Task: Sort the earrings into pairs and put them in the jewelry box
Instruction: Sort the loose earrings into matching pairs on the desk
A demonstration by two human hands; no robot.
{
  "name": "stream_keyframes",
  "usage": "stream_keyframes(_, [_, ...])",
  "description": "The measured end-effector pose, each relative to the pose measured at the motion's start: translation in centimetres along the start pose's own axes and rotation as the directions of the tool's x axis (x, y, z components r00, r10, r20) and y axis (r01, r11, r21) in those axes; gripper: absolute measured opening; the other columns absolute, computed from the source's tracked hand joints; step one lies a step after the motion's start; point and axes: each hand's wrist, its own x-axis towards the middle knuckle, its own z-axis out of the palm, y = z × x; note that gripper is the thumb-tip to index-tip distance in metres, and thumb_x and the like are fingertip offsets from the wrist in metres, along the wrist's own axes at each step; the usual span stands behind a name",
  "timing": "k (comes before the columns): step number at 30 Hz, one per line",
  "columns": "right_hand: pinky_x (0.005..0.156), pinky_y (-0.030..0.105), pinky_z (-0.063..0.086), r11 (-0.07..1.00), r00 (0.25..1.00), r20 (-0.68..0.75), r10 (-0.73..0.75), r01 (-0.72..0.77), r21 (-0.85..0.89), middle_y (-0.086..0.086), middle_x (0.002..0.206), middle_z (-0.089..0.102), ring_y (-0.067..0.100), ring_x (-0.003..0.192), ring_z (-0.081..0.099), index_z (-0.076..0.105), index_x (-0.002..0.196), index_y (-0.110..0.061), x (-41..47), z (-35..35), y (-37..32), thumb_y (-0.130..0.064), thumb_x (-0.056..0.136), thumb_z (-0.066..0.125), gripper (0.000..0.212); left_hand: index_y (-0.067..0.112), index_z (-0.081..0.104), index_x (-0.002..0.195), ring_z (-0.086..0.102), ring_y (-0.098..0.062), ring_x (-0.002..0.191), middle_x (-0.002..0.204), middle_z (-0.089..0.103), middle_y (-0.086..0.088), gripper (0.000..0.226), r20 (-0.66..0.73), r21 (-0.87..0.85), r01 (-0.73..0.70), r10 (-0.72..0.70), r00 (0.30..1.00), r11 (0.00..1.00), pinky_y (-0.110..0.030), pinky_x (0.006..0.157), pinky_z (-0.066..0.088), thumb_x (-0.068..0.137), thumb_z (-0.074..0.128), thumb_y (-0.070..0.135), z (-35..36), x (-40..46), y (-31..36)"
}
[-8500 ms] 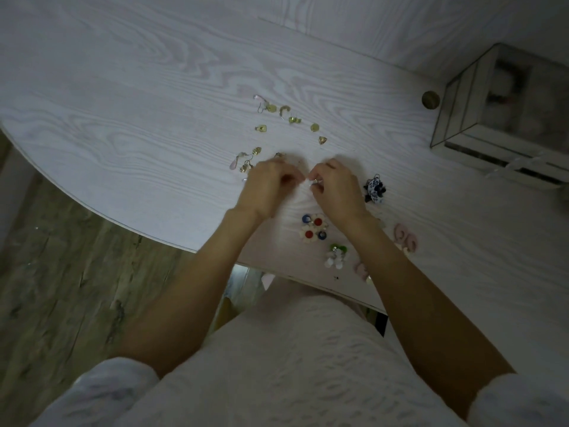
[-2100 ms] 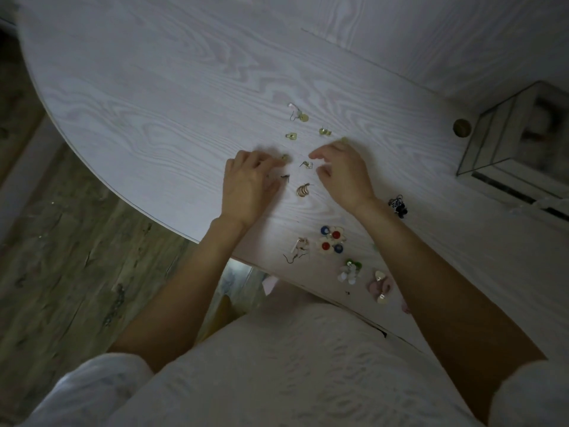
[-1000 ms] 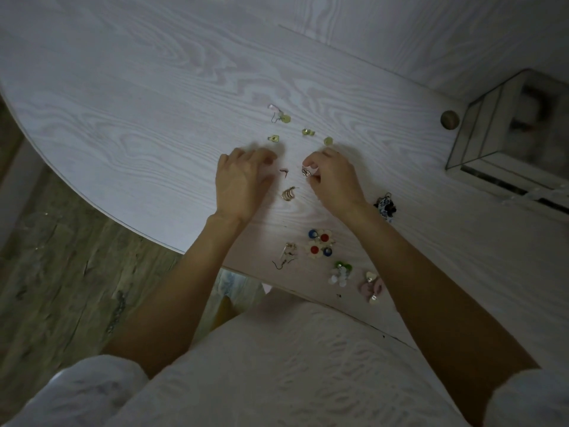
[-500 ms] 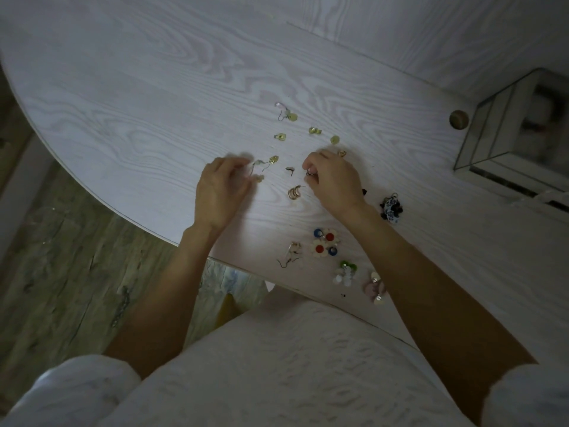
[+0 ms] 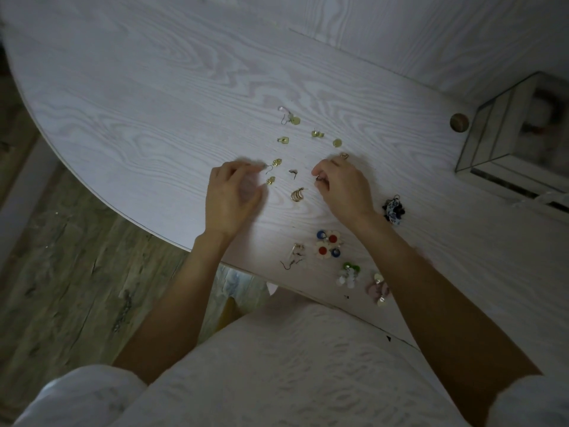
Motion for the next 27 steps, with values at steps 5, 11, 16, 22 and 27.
stream_keyframes(5, [0.077, 0.031, 0.051, 0.995, 0.989, -0.127, 0.079, -0.071, 0.063, 0.007, 0.105, 0.063, 0.018, 0.093, 0.06, 0.064, 0.102, -0.012, 0.1, -2.1, 1.1, -0.006, 0.087, 0.059, 0.017, 0.015, 0.065, 0.104, 0.053, -0.025, 0.093, 0.1, 0.066, -0.004, 0.03, 0.075, 0.101, -0.207, 0.2, 0.977, 0.973, -0.029, 0.082, 0.041, 0.083, 0.057, 0.034, 1.3, 1.5, 3.3])
stream_keyframes(11, [0.08, 0.029, 0.047, 0.985, 0.973, -0.153, 0.171, -0.168, 0.03, 0.007, 0.104, 0.064, 0.021, 0.096, 0.058, 0.064, 0.103, -0.014, 2.1, -4.5, 3.8, -0.006, 0.086, 0.058, 0.019, 0.016, 0.069, 0.093, 0.057, -0.028, 0.082, 0.083, 0.068, -0.002, 0.03, 0.176, 0.249, -0.25, 0.21, 0.962, 0.936, -0.035, 0.071, 0.043, 0.077, 0.064, 0.04, 4.5, 3.4, 6.9])
stream_keyframes(16, [0.078, 0.032, 0.049, 0.985, 0.986, 0.0, 0.168, -0.167, 0.041, 0.006, 0.103, 0.061, 0.019, 0.088, 0.058, 0.062, 0.101, -0.012, 4.1, -4.2, 3.6, -0.01, 0.081, 0.067, 0.021, 0.017, 0.07, 0.079, 0.055, -0.029, 0.073, 0.071, 0.067, -0.005, 0.011, 0.221, 0.313, -0.205, 0.139, 0.965, 0.927, -0.032, 0.066, 0.036, 0.072, 0.069, 0.025, 5.8, 4.3, 8.0])
stream_keyframes(22, [0.077, 0.038, 0.051, 0.989, 0.991, 0.008, 0.137, -0.137, 0.054, 0.01, 0.099, 0.061, 0.023, 0.088, 0.059, 0.063, 0.096, -0.01, 3.4, -3.3, 3.7, -0.007, 0.08, 0.066, 0.016, 0.018, 0.072, 0.081, 0.055, -0.031, 0.075, 0.071, 0.067, -0.005, 0.008, 0.189, 0.293, -0.183, 0.131, 0.973, 0.938, -0.036, 0.069, 0.038, 0.077, 0.068, 0.023, 5.3, 4.5, 7.4])
stream_keyframes(27, [0.08, 0.032, 0.046, 1.0, 1.0, -0.013, -0.012, 0.012, 0.004, 0.01, 0.108, 0.058, 0.023, 0.102, 0.052, 0.063, 0.104, -0.01, 3.4, -3.4, 2.7, 0.005, 0.081, 0.052, 0.03, 0.02, 0.072, 0.082, 0.056, -0.031, 0.076, 0.075, 0.068, -0.004, 0.008, 0.159, 0.323, -0.192, 0.146, 0.976, 0.927, -0.037, 0.067, 0.039, 0.077, 0.066, 0.02, 5.2, 4.5, 6.9])
